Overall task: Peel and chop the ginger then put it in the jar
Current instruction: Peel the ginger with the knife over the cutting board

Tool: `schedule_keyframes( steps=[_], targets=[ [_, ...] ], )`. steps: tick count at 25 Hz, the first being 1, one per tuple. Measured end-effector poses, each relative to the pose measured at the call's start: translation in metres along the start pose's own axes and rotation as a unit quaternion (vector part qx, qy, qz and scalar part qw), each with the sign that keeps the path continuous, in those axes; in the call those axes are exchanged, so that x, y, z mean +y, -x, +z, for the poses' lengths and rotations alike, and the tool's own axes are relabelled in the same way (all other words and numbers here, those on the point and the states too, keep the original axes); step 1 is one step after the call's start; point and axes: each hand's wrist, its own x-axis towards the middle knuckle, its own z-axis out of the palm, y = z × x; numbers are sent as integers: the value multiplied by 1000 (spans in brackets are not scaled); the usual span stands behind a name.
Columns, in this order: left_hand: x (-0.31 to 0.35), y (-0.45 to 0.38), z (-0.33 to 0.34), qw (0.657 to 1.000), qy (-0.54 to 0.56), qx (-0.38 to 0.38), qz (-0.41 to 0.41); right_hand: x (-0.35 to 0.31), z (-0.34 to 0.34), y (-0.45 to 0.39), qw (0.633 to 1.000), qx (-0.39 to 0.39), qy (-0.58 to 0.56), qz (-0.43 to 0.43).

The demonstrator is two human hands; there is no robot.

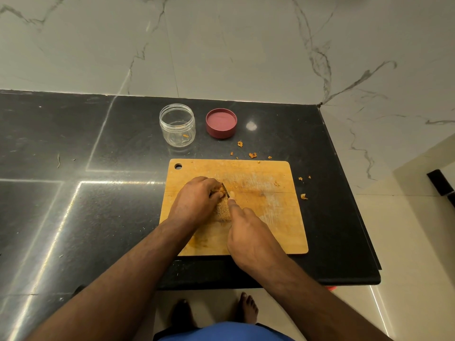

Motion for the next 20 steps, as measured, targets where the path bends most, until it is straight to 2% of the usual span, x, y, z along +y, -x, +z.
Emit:
schedule_keyframes(
  steps=[14, 20],
  targets=[
    [4, 3, -3, 1000, -7, -2, -6, 3, 4, 0, 999, -4, -32, 17],
    [4, 3, -5, 1000, -7, -12, 0, -6, 6, -7, 1000, -16, -5, 26]
  ],
)
